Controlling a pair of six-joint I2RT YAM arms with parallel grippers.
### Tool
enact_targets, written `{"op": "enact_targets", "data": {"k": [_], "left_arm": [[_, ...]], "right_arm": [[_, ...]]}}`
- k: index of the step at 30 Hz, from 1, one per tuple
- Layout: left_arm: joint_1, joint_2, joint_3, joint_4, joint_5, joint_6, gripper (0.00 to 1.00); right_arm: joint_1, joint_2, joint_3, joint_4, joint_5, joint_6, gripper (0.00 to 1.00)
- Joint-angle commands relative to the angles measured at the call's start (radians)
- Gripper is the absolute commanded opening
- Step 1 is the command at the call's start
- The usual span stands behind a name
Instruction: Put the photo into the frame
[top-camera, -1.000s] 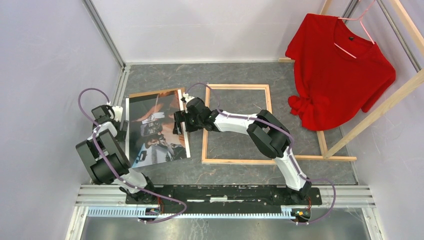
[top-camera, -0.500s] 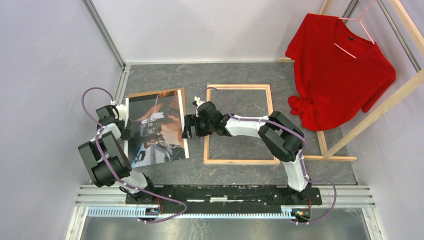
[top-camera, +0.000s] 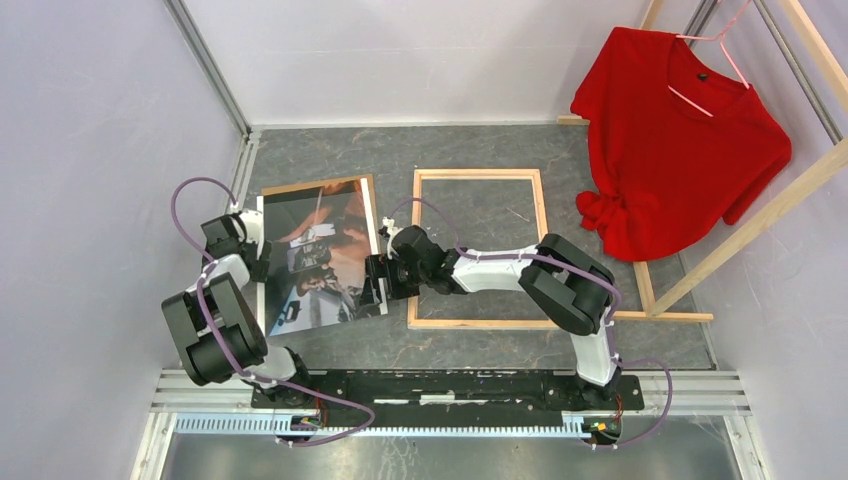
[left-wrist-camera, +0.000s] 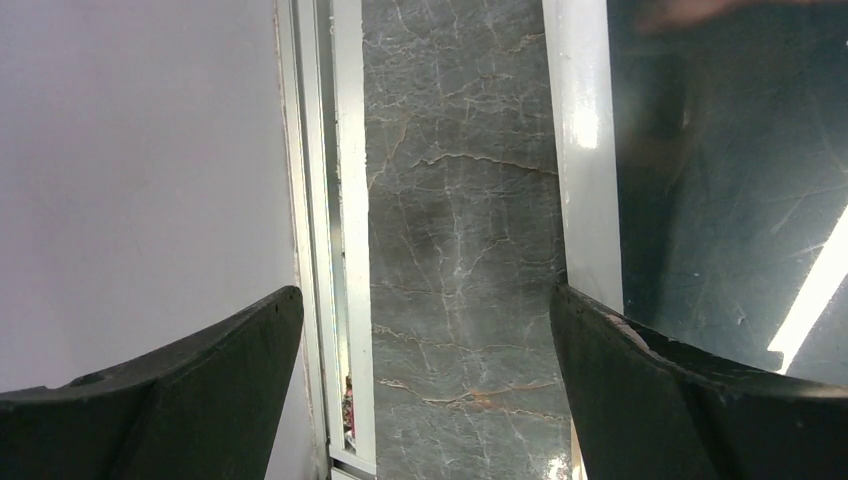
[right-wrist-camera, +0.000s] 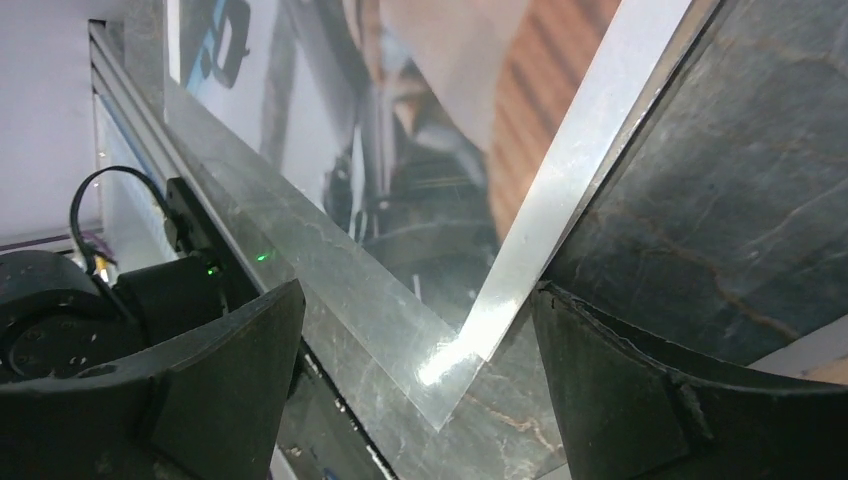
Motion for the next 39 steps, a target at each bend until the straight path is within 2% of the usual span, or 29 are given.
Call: {"op": "enact_targets", "data": {"k": [1,5,8,14,23,30,39], "left_arm": [[-0.025,0.009,-0.048,-0.026,0.029,-0.034,1.00],[-0.027,0.017,-0.053,-0.015,0.008,-0.026,1.00],[-0.028,0.011,-0.048,-0.019,0.005,-0.015,1.00],[-0.029,0.000,-0.044,-0.029,0.006,0.001,1.00],[-0.029,-0.014,-0.048,-0.041,0.019,-0.001,1.00],[-0.031,-0.032,-0.065,-0.052,0.031,0.007,1.00],[-0.031,-0.051,-0.075,-0.060,0.030,0.027,1.00]], "right_arm": [[0.009,0.021,-0.054,-0.041,-0.060,0.075,0.90],[0.010,0.001,-0.033,-0.053,-0.076,0.088,0.88],[0.012,-0.037,-0.028,-0.164,-0.048,0.060,0.89],[0.045,-0.102,-0.145,-0.198,-0.042,0.075,0.89],[0.091,-0.045,-0.095,-0.199,-0.070,0.101,0.89],[0.096,-0.031,-0.200,0.073,-0.122,0.280,0.87],[0.088,-0.135,-0.238,0.332,-0.115,0.354,0.82]]}}
